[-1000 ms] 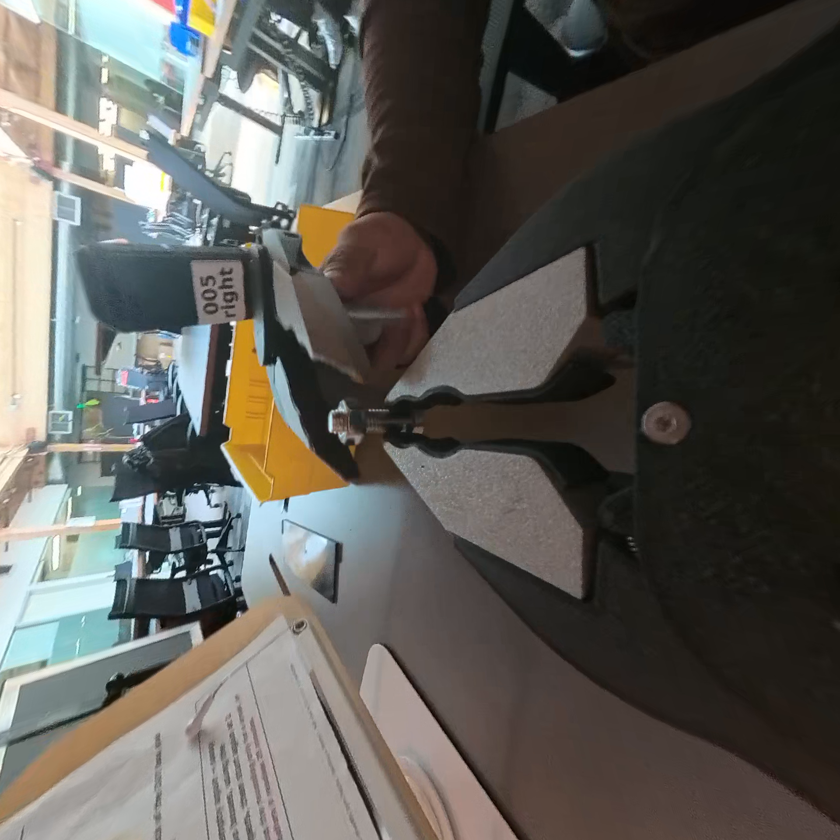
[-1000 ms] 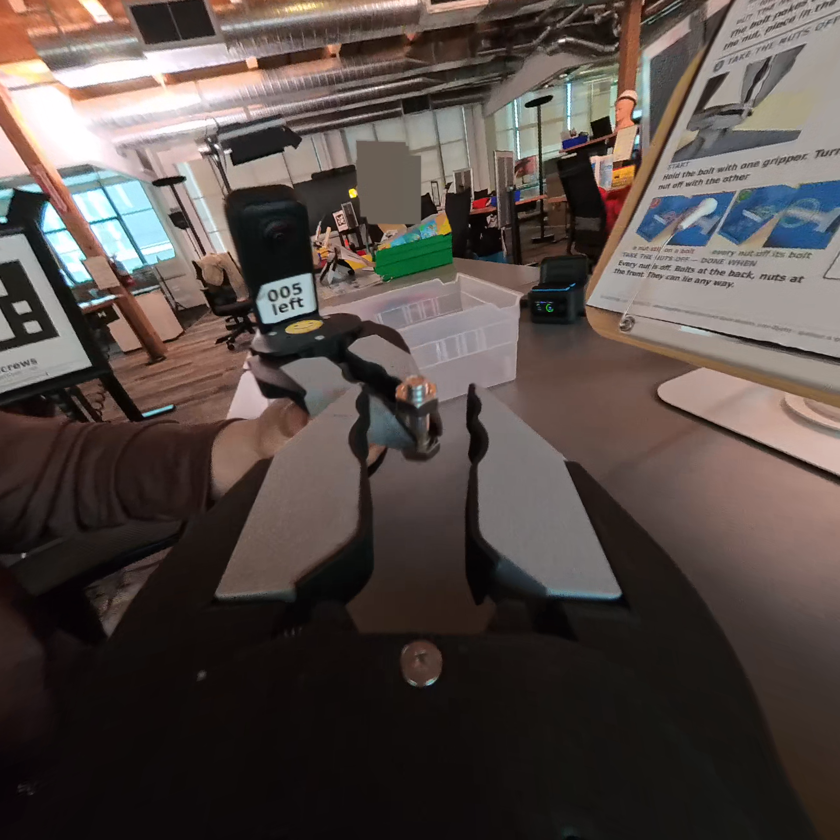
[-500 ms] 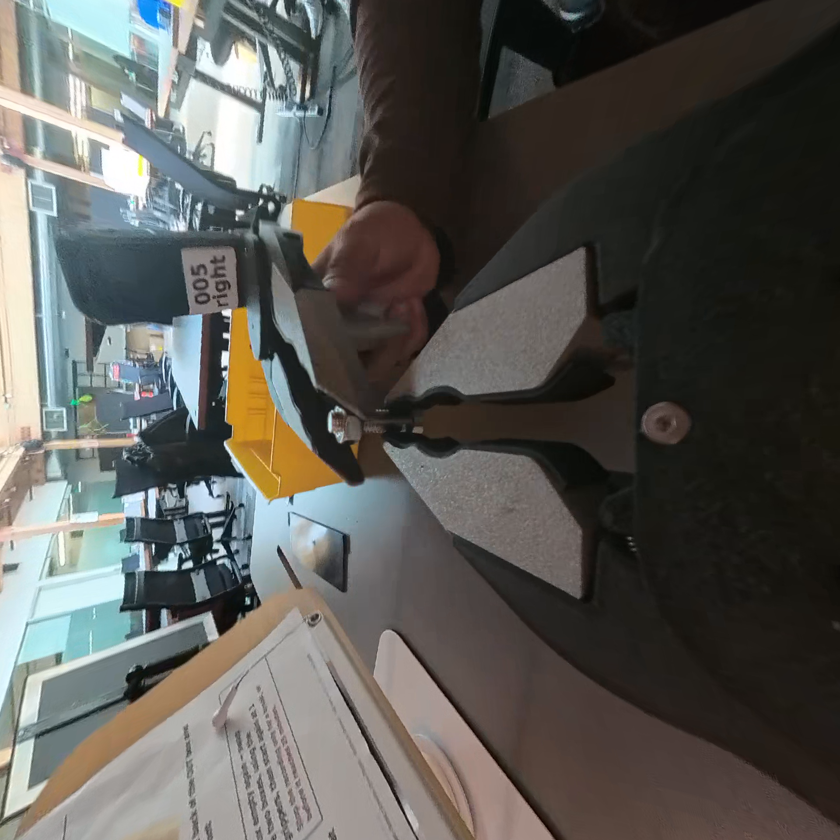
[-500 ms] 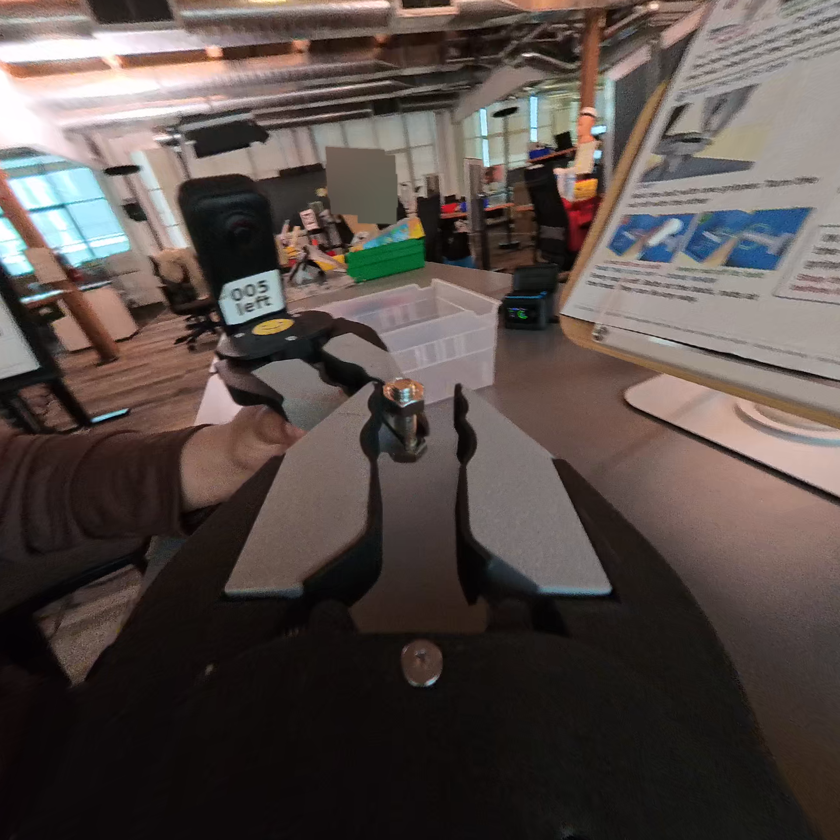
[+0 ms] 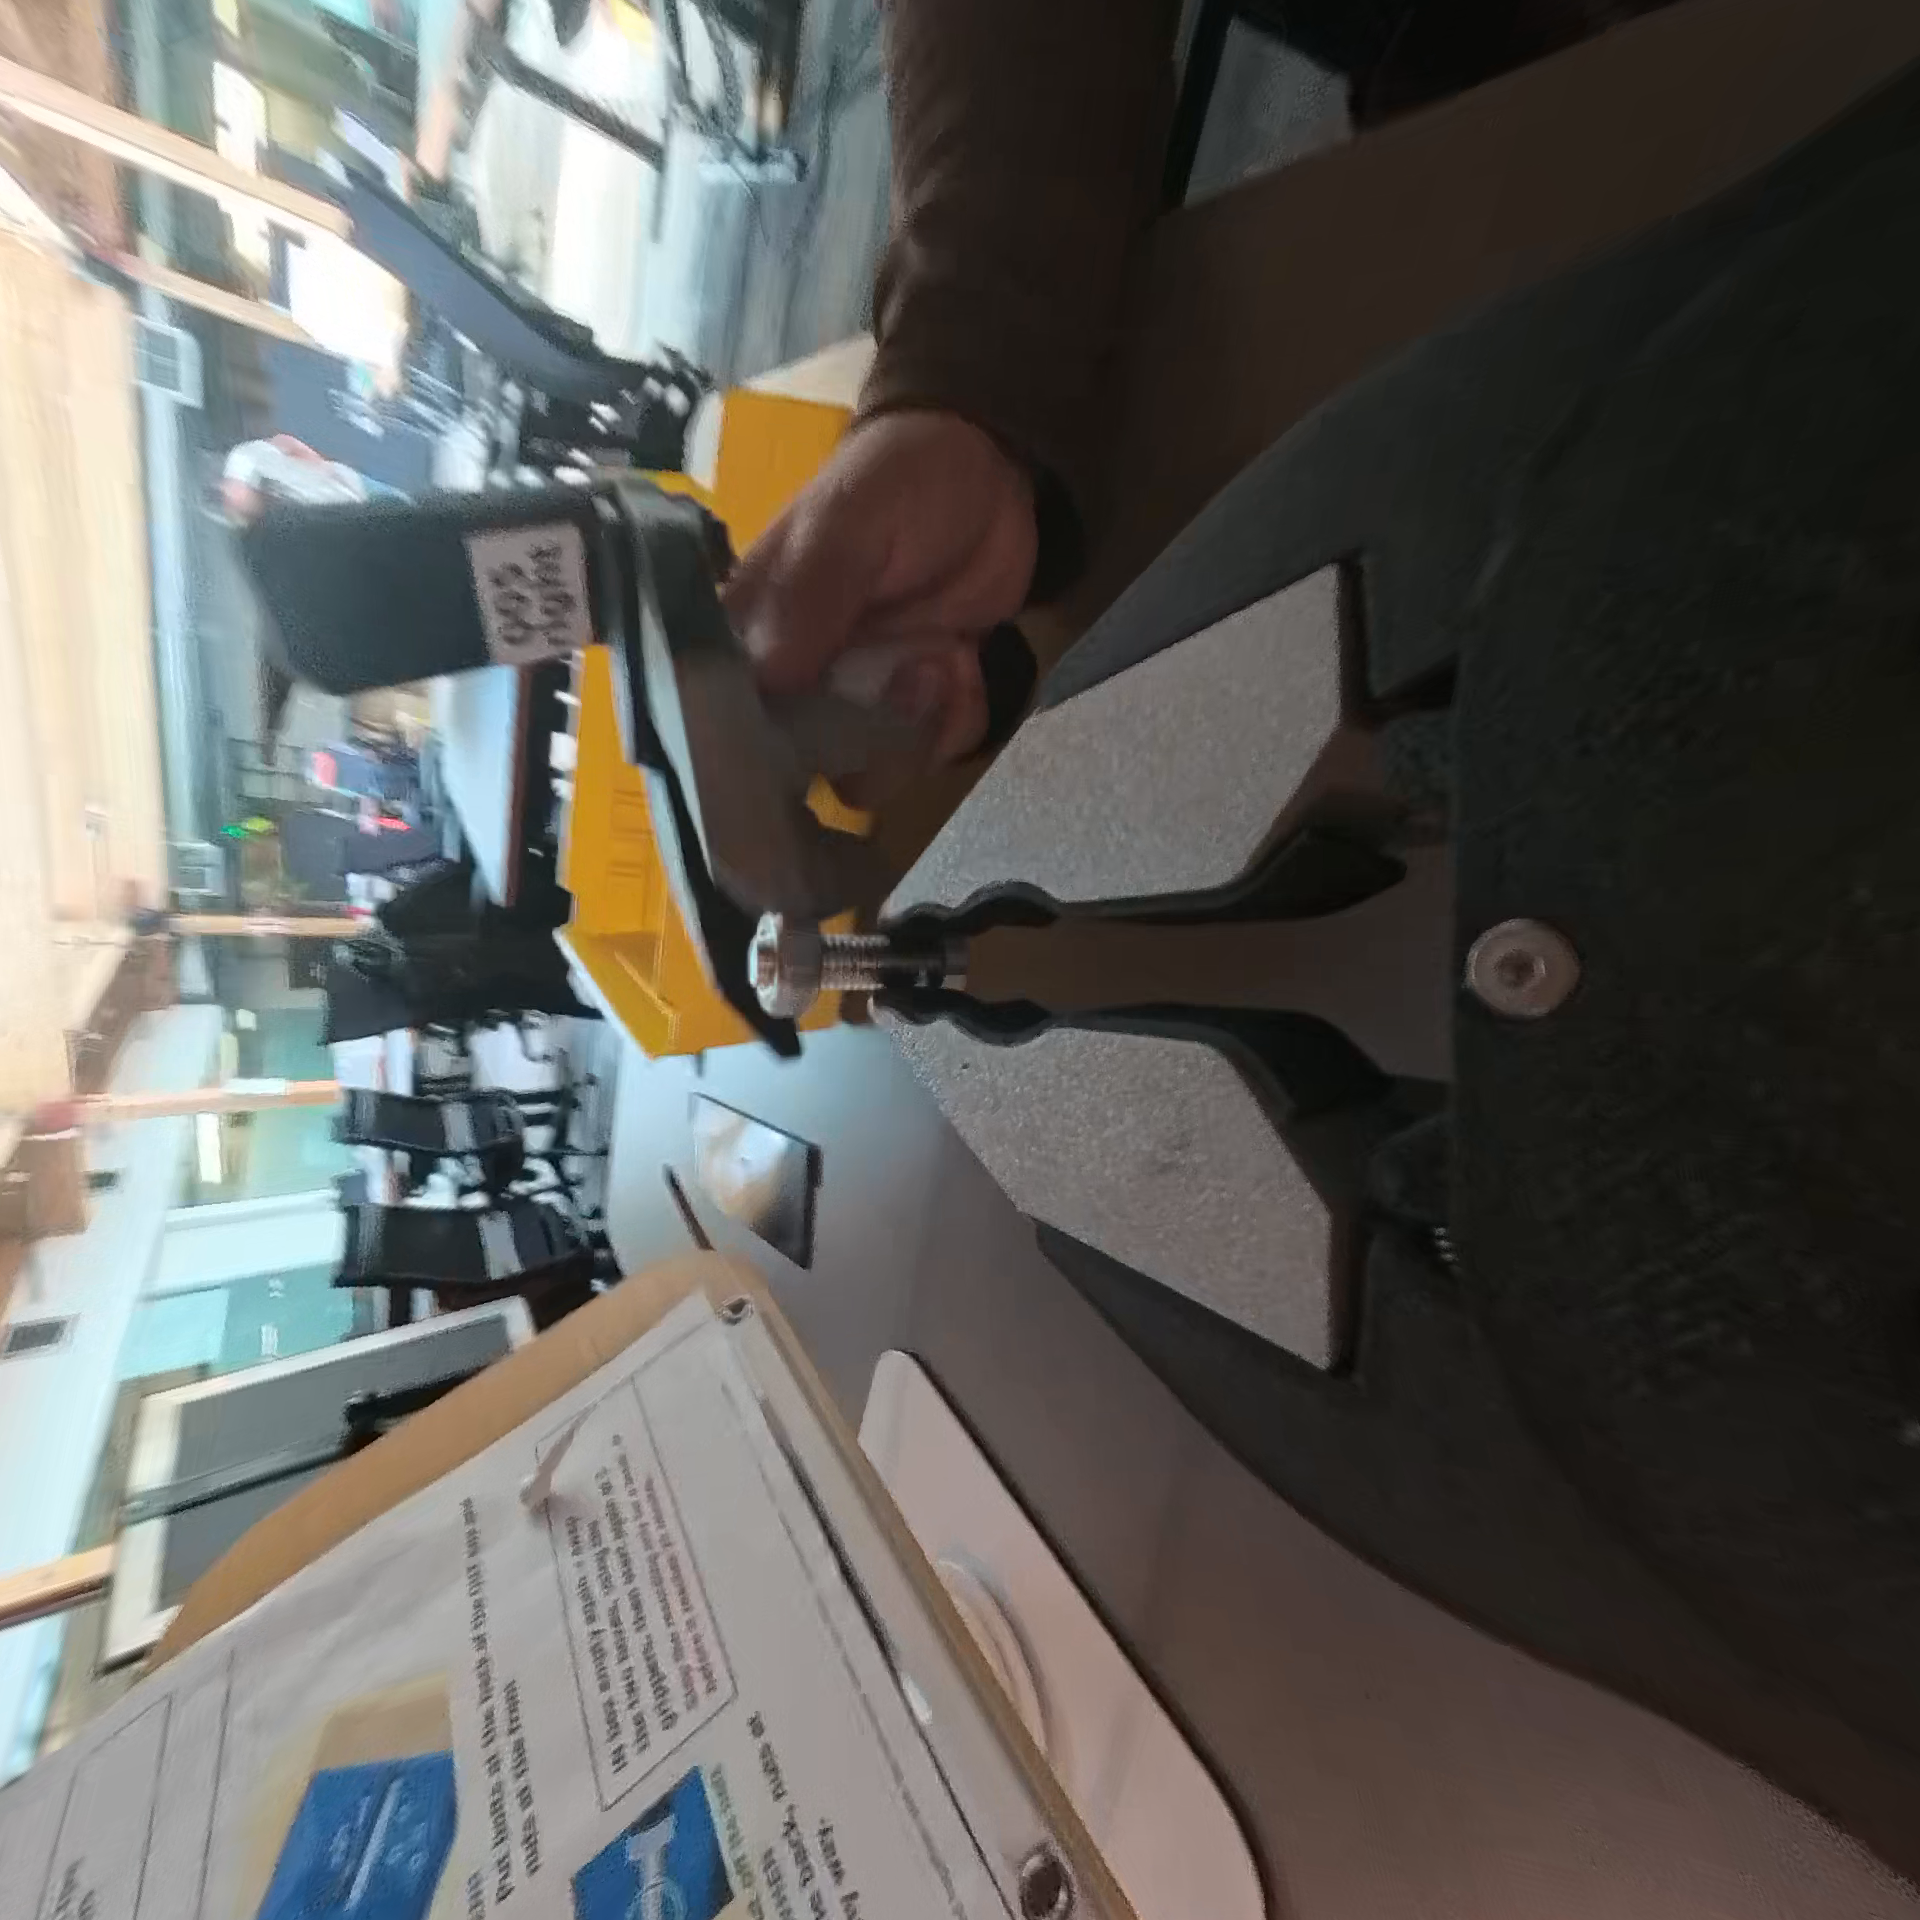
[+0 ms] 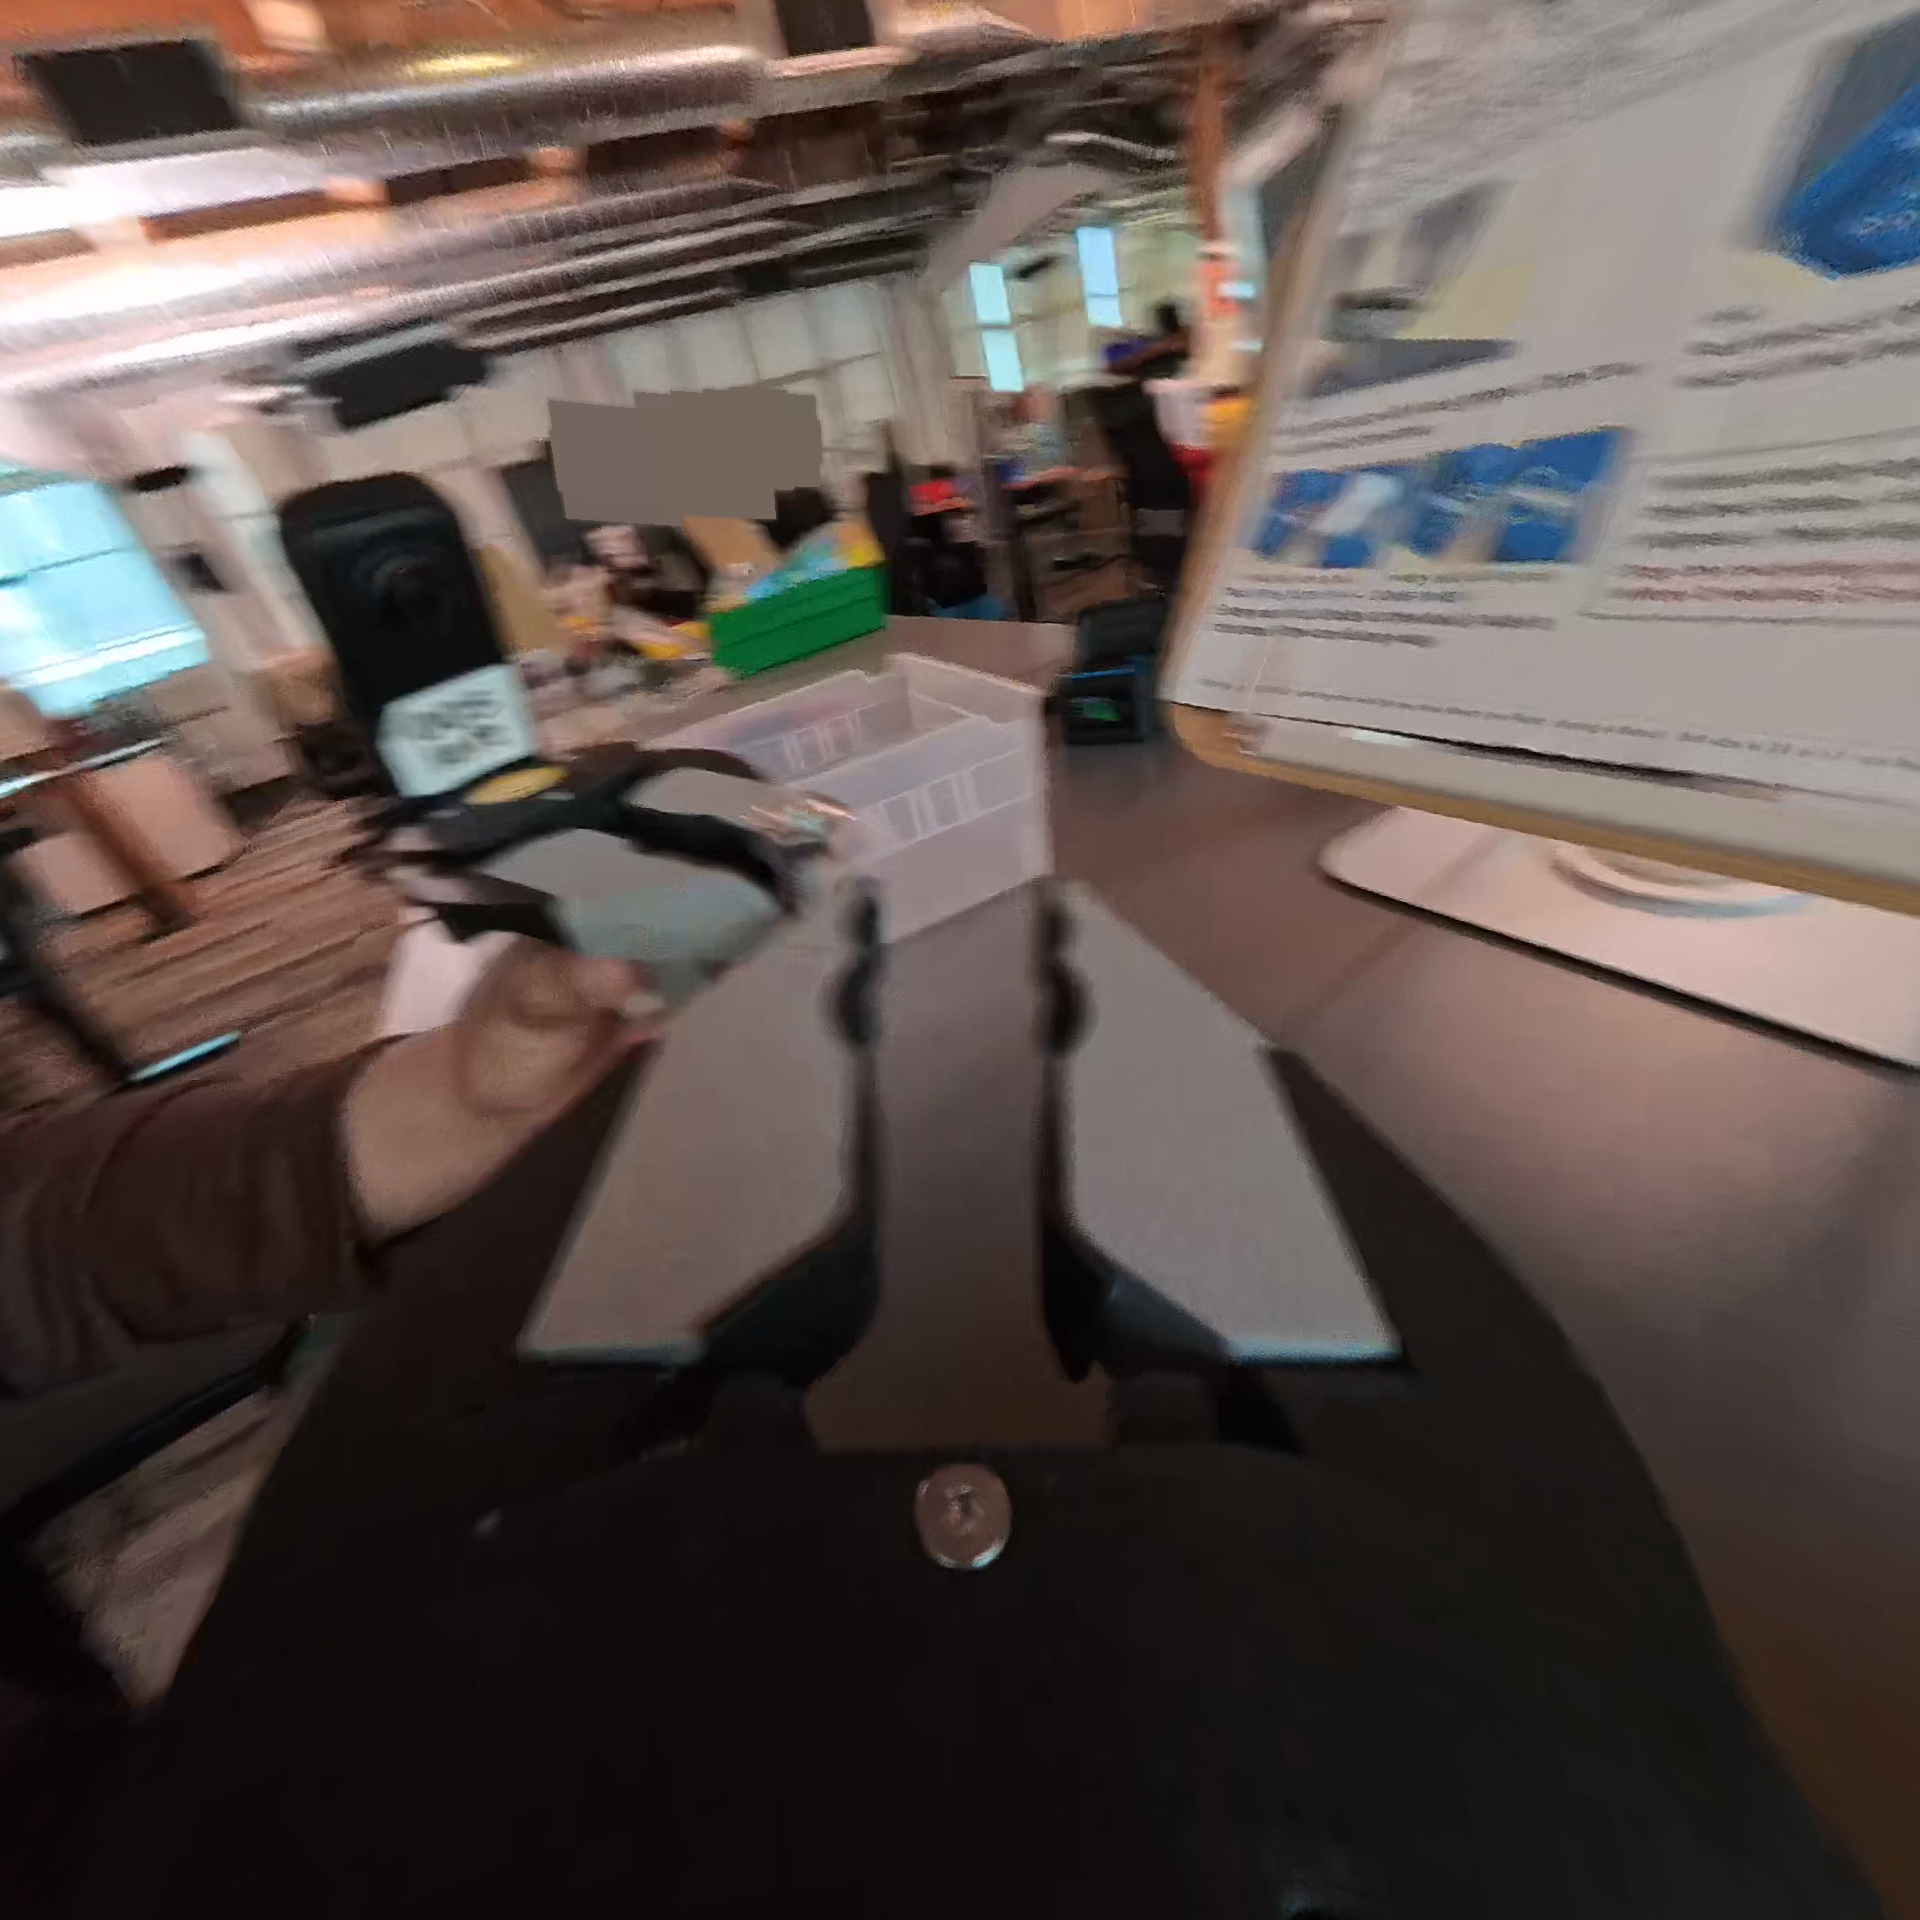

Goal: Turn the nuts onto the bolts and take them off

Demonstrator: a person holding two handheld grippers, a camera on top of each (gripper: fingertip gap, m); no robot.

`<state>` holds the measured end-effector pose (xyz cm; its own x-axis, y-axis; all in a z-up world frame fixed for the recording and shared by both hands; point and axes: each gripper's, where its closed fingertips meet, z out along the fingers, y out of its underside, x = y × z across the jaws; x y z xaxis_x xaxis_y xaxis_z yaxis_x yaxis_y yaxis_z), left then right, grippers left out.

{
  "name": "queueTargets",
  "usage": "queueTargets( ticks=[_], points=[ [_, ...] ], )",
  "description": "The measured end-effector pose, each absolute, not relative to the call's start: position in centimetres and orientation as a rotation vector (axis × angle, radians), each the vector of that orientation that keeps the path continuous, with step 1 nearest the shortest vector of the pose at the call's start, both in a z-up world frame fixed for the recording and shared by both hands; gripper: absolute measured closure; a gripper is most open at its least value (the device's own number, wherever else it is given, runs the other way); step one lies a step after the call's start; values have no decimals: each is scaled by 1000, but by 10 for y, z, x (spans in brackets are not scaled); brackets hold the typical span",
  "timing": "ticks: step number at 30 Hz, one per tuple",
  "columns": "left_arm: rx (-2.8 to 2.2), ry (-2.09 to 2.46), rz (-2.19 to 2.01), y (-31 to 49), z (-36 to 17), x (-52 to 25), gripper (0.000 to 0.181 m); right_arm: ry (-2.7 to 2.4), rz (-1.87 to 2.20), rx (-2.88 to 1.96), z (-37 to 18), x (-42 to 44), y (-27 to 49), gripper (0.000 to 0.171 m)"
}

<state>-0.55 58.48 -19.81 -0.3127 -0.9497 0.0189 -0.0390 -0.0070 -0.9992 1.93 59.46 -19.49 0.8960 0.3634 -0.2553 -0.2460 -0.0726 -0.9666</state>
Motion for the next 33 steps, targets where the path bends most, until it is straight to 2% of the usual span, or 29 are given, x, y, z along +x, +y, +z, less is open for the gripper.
queueTargets(
  ticks=[2, 3, 6, 8, 10, 12, 15, 18, 19, 20, 23, 30, 33],
  points=[
    [-1061, 1408, -1540, 589, -185, -13, 174, -10, 423, -1548, -194, 45, 592, 145],
    [-1066, 1407, -1522, 592, -186, -13, 174, -27, 461, -1511, -187, 43, 589, 115],
    [-1079, 1457, -1490, 586, -196, -8, 174, -163, 531, -1447, -174, 11, 587, 108],
    [-1077, 1506, -1465, 578, -204, -4, 173, -248, 514, -1467, -175, -8, 590, 112],
    [-1054, 1531, -1429, 572, -205, -3, 173, -216, 472, -1507, -181, -6, 598, 130],
    [-1078, 1502, -1422, 579, -202, -4, 173, -170, 497, -1513, -182, 4, 597, 119],
    [-1073, 1433, -1502, 593, -191, -12, 174, -4, 411, -1526, -189, 46, 595, 121],
    [-1051, 1469, -1421, 590, -194, -11, 174, -115, 575, -1430, -170, 20, 587, 120],
    [-1047, 1483, -1434, 585, -195, -9, 173, -139, 572, -1439, -171, 12, 590, 110],
    [-1047, 1497, -1443, 580, -197, -8, 173, -197, 585, -1445, -170, -1, 591, 111],
    [-1045, 1519, -1434, 575, -201, -5, 174, -308, 575, -1470, -176, -26, 592, 144],
    [-1082, 1456, -1440, 591, -197, -8, 173, -209, 600, -1436, -170, -2, 588, 130],
    [-1114, 1443, -1403, 597, -200, -6, 174, -206, 568, -1434, -171, 1, 586, 131]
  ],
)
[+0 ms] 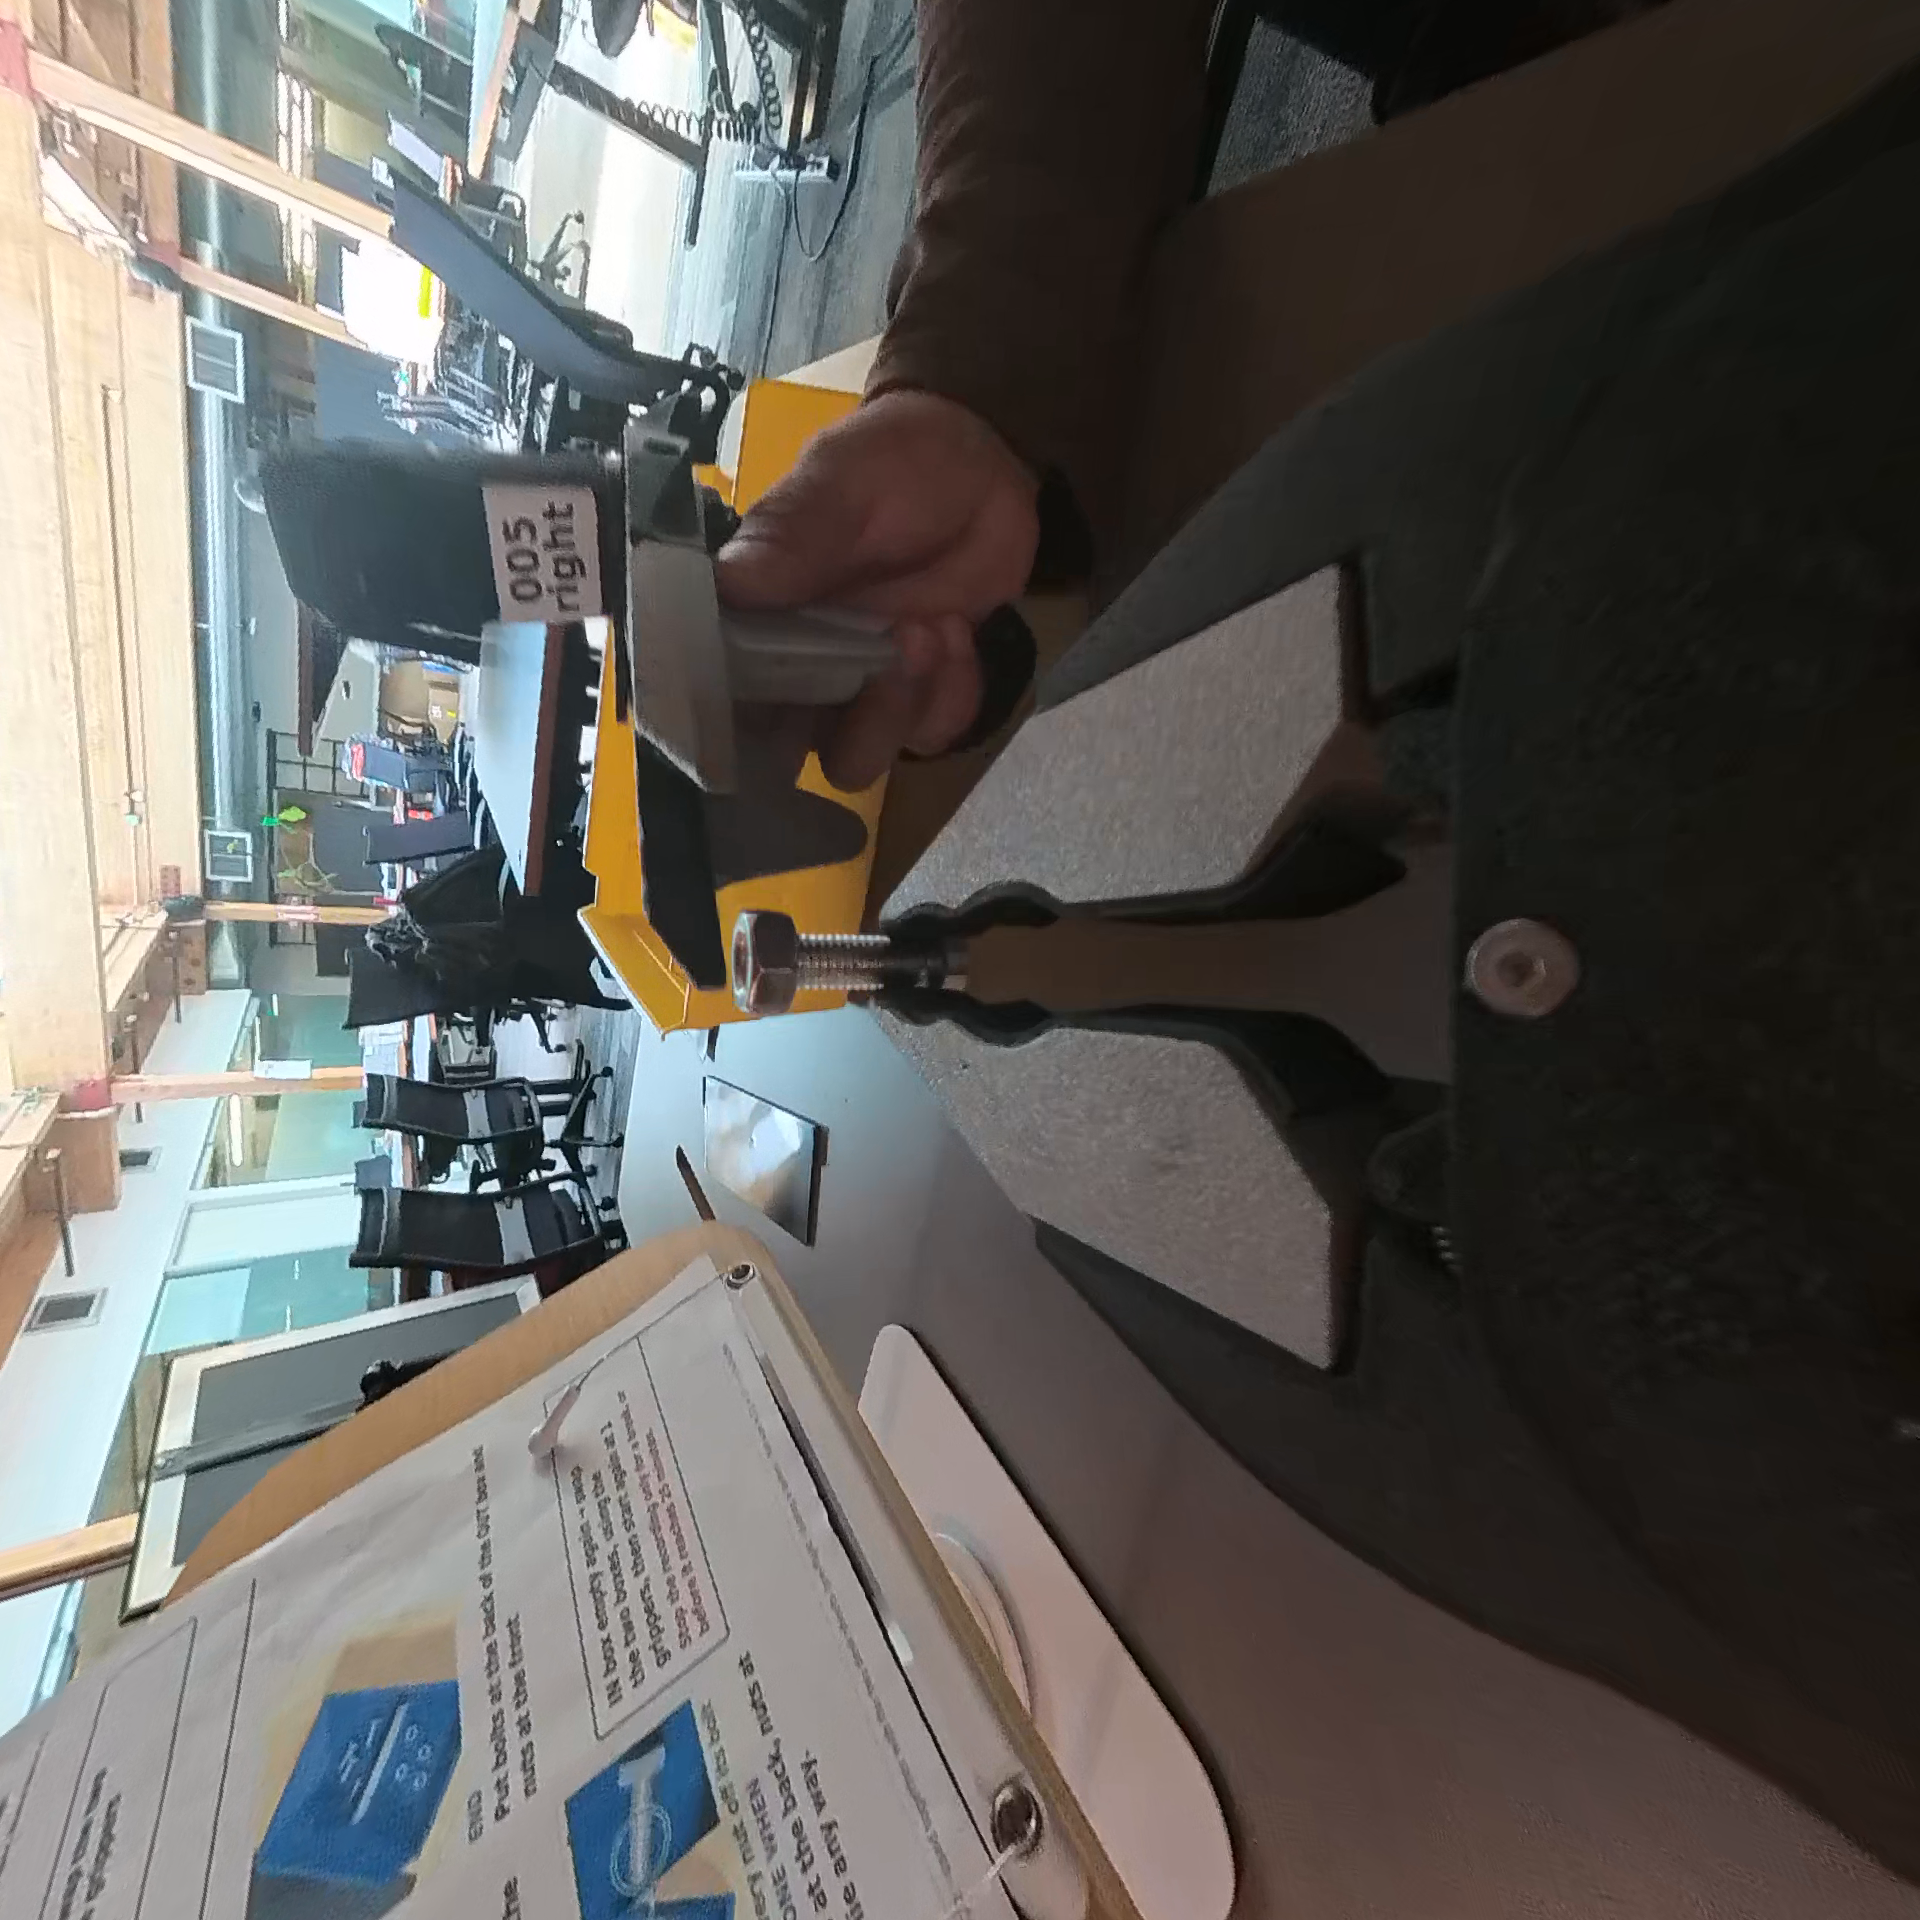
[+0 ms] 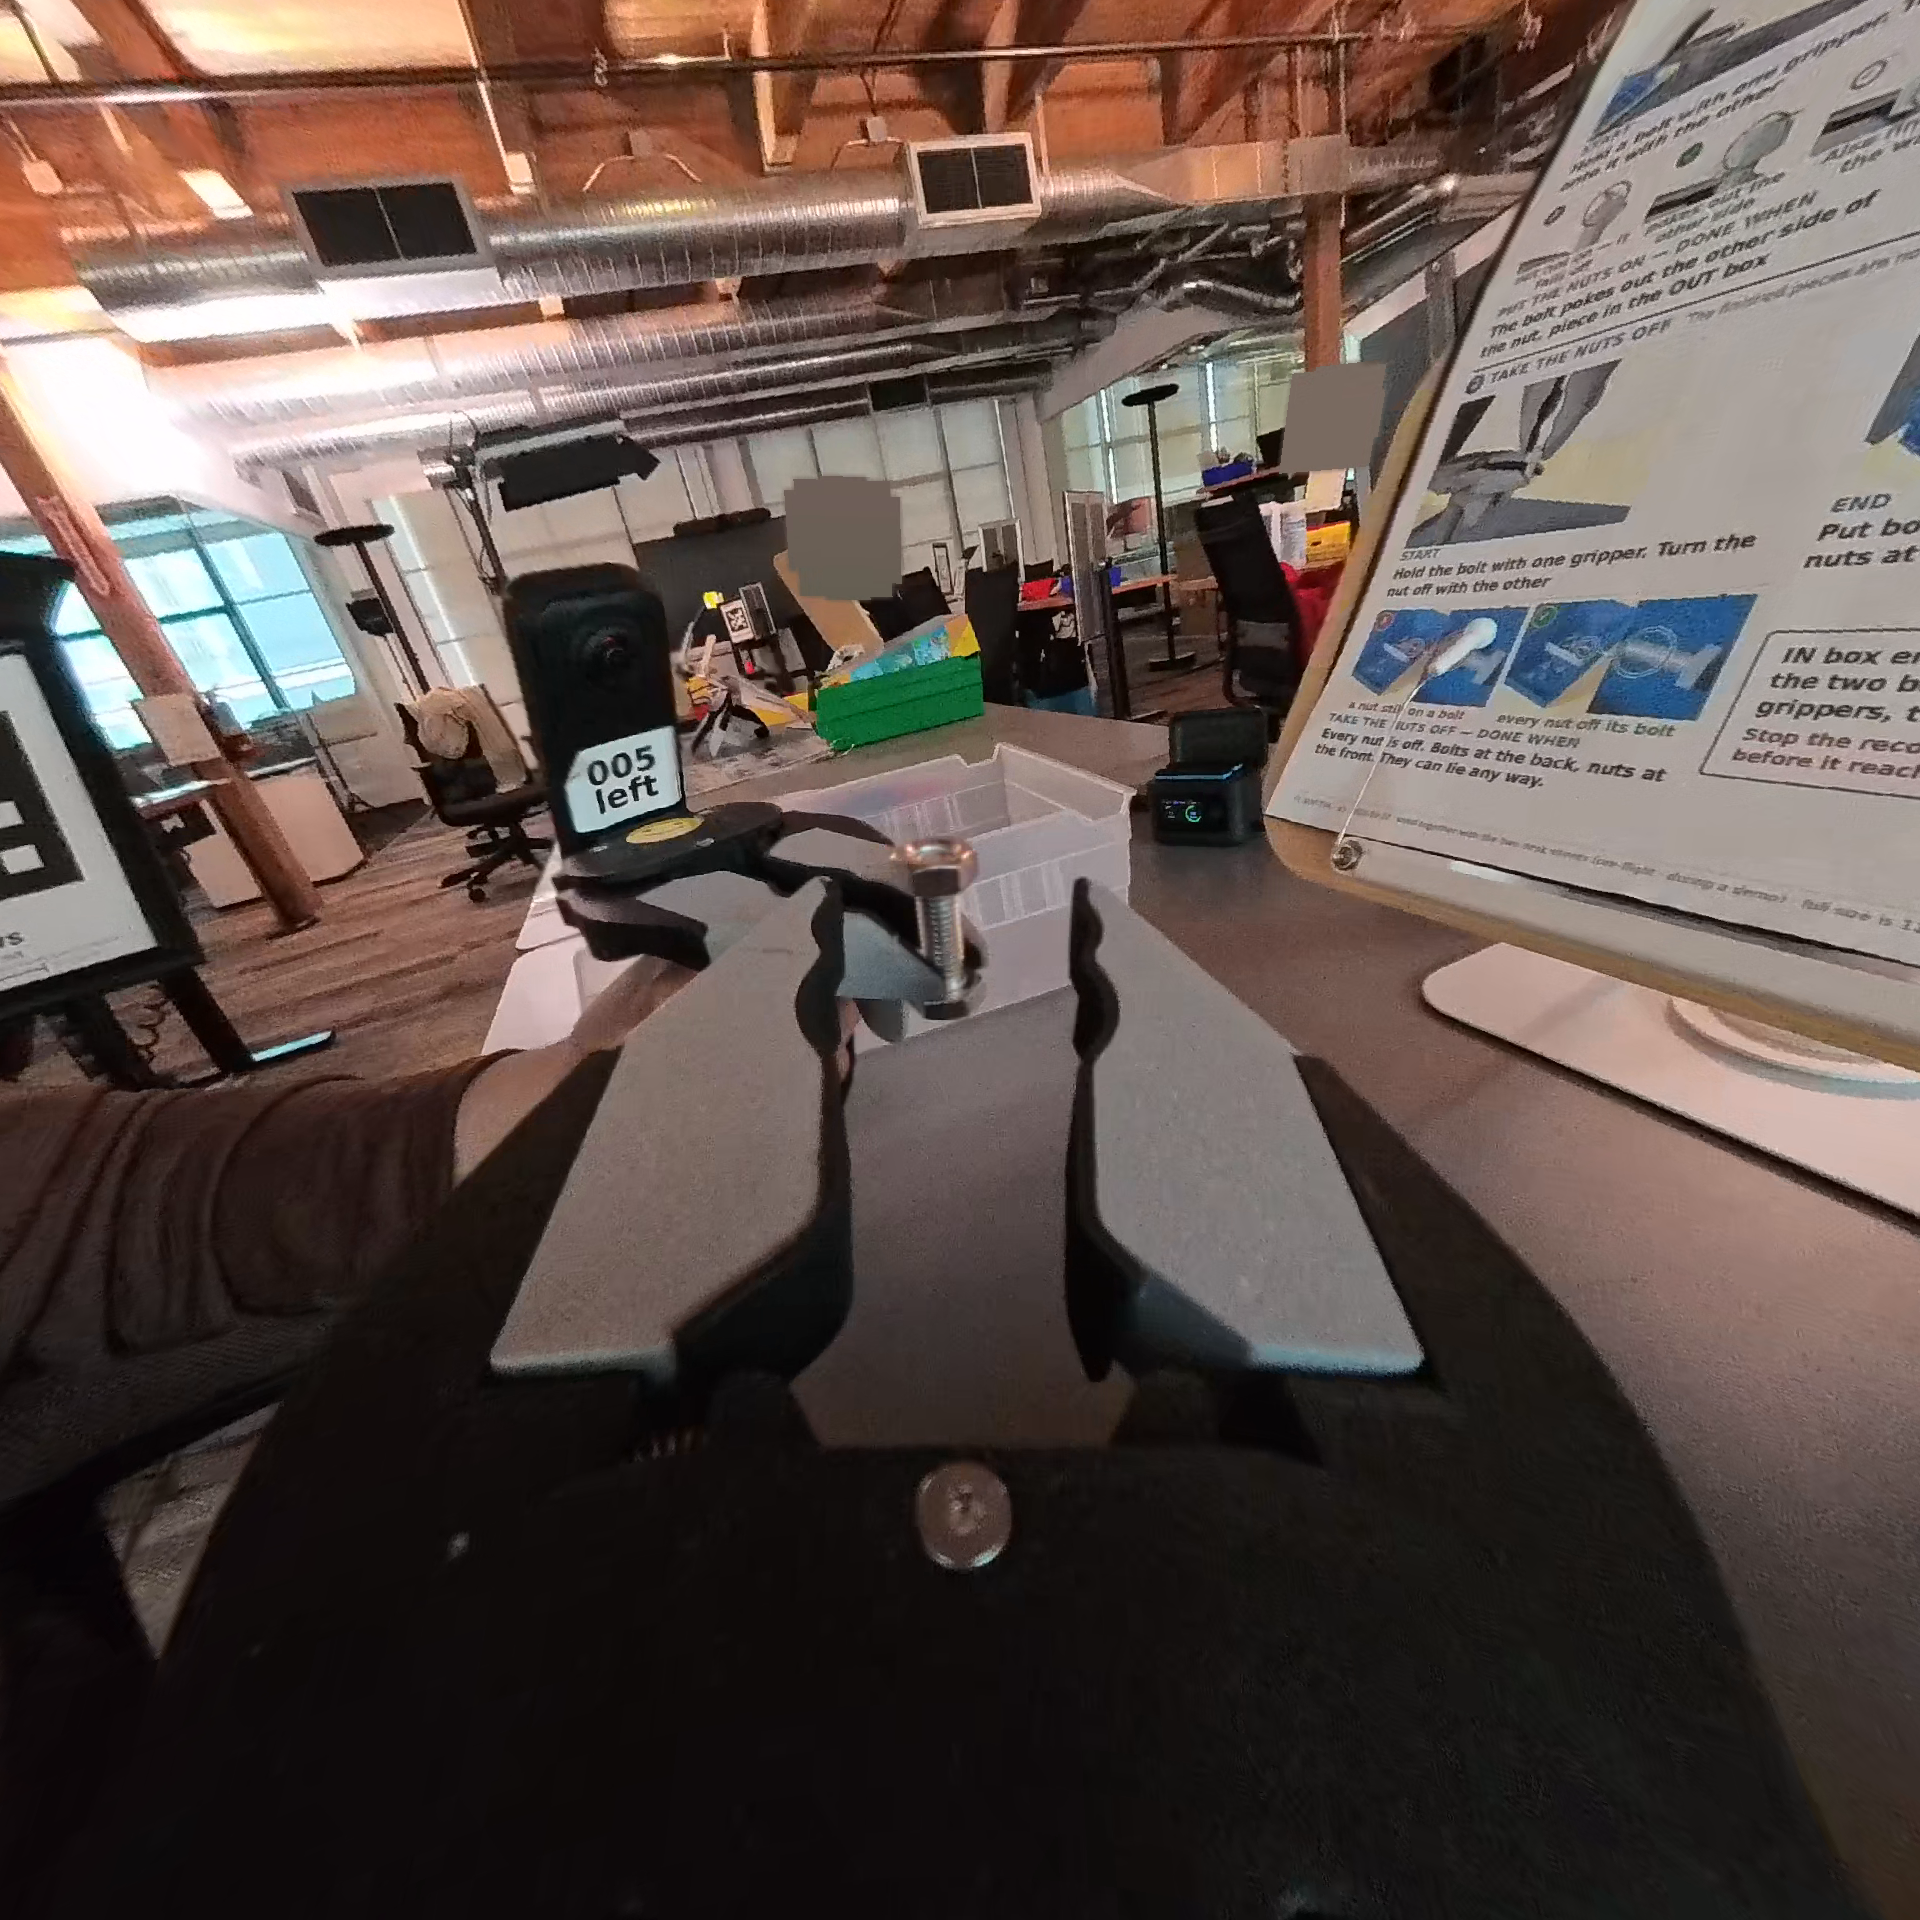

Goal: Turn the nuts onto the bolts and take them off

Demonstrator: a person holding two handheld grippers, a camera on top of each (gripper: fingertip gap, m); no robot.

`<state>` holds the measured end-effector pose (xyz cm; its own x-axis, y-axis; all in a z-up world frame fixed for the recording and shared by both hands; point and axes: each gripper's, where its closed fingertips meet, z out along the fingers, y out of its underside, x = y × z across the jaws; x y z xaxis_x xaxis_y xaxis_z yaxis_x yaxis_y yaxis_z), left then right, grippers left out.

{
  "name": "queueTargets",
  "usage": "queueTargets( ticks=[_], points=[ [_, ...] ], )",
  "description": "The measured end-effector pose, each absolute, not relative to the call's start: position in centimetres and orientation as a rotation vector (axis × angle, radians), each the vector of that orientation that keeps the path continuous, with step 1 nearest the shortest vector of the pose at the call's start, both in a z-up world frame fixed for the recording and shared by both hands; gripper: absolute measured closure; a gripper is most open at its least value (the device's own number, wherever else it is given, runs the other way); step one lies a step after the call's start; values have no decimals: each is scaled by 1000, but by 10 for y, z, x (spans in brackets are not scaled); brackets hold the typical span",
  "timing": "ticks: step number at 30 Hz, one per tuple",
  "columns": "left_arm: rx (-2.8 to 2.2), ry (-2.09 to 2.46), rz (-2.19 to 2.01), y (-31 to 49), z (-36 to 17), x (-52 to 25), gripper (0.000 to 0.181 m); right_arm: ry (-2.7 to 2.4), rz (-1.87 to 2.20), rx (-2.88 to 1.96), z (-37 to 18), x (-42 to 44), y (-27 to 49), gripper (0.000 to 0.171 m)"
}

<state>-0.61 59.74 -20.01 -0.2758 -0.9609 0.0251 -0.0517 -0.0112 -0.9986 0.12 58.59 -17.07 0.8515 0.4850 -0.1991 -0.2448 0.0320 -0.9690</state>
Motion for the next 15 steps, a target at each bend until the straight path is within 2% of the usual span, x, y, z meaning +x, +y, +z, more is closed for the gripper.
queueTargets(
  ticks=[12, 15],
  points=[
    [-1104, 1533, -1396, 575, -211, 2, 173, -265, 632, -1464, -180, -30, 601, 135],
    [-1117, 1537, -1390, 574, -214, 3, 173, -260, 606, -1497, -184, -29, 605, 131]
  ],
)
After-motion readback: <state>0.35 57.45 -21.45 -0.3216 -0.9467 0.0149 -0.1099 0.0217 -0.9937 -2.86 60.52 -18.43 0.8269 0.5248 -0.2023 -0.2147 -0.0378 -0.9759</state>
